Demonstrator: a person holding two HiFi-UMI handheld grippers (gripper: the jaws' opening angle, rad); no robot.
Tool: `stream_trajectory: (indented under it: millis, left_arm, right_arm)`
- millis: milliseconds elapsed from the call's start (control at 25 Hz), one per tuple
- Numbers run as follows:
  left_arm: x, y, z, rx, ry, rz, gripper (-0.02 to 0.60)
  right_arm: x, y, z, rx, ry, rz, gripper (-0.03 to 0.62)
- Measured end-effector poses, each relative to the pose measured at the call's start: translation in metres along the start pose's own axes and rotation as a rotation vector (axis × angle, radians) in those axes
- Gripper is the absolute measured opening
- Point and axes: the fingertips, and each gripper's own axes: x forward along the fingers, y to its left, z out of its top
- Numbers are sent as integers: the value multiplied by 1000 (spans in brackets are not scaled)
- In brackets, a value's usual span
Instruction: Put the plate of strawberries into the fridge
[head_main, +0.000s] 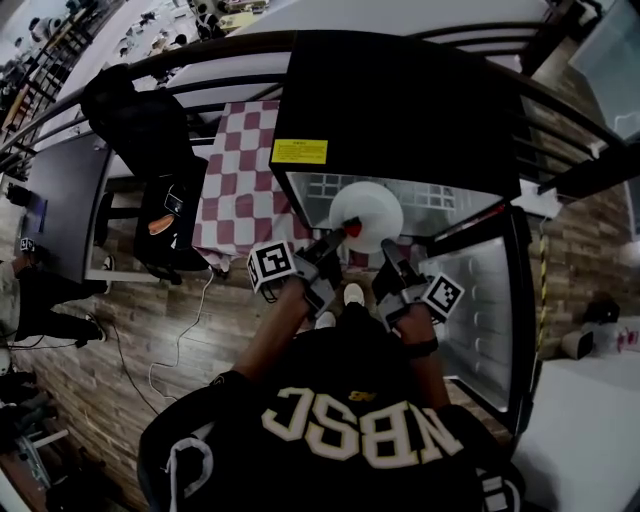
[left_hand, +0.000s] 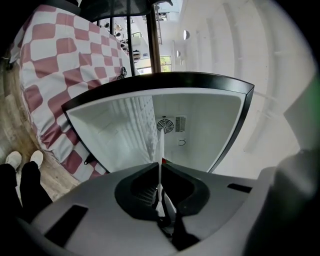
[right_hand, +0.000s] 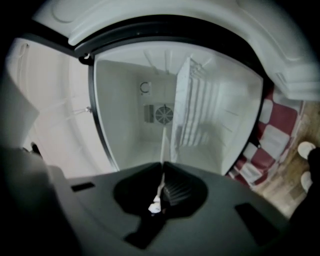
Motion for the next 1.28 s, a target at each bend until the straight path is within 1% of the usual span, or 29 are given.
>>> stream_trajectory:
  millis: [280,640,880,1040,1160,1280]
  left_arm:
    - [14,0,9,-11,-6,-3,29]
    - [29,-1,19,-14,-7,-8,29]
    - [38,0,27,-7,-4,-11,29]
    - [42,5,31,39,-1,6,29]
    - [45,1,30,29,0,2,29]
    - [48,10,35,20,-5,8,29]
  right_arm:
    - [12,-6,11,10,-5,-10,34]
    - [24,-10,25,-9,-1,-17,34]
    - [34,-11,32,-9,1,-21,34]
    - [37,-14,35,-13,4,-34,34]
    - [38,-17,37,-18,5,-45,34]
    - [41,-20,40,-18,5,-55,34]
